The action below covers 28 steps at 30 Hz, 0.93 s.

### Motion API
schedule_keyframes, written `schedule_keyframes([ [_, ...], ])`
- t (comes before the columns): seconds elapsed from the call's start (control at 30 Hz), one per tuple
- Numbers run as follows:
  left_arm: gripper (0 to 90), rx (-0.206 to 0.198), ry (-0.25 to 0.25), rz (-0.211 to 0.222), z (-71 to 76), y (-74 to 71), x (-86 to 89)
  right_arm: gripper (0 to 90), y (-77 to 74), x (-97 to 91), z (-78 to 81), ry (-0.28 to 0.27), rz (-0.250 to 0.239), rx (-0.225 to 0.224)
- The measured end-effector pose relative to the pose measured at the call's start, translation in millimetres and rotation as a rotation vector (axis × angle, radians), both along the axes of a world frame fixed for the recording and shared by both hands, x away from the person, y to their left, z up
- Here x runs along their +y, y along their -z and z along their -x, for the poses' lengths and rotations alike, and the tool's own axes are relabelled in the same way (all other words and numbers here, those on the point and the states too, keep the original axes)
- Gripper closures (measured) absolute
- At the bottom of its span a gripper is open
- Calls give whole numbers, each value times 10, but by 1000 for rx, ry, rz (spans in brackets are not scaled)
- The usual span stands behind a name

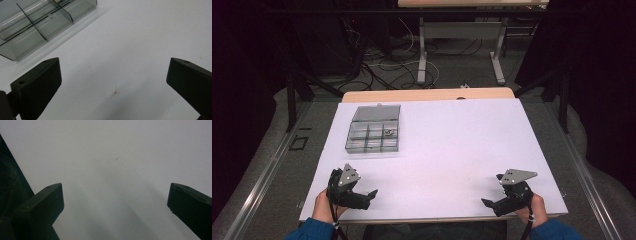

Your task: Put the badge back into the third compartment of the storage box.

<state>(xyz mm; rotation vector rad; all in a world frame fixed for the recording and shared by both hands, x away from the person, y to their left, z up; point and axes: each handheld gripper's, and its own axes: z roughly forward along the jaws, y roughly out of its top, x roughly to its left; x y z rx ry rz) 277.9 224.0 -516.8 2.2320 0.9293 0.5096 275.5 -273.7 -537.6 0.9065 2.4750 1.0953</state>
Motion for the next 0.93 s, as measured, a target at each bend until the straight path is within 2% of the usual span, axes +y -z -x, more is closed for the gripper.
schedule_keyframes([
  [0.2, 0, -12, 24, -17, 97, 57, -19, 4, 3, 0, 1, 2, -2, 6],
  [0.23, 0, -11, 22, -6, 113, 71, -26, 4, 3, 0, 1, 3, -2, 7],
  [0.27, 0, -20, 24, -17, 125, 64, -25, 4, 3, 1, 2, 4, -2, 9],
  [0.37, 0, -48, 15, -13, 147, 51, -15, 4, 4, 0, 0, 2, 2, 4],
  [0.5, 0, -48, 11, -2, 130, 65, -9, 4, 5, -3, -8, -8, 5, -1],
  [0.73, 0, -49, 39, -7, 101, 103, -22, 4, 7, 4, -6, -3, 8, 10],
  [0.77, 0, -39, 37, -2, 103, 106, -24, 4, 6, 4, -6, -5, 9, 13],
  [0.87, 0, -49, 40, 2, 100, 101, -14, 4, 8, 3, -8, -5, 8, 13],
  [0.9, 0, -48, 43, 4, 98, 101, -12, 4, 20, 10, -9, 5, -1, -3],
  [0.93, 0, -48, 44, 4, 96, 102, -11, 4, 20, 6, -12, 4, -2, 0],
])
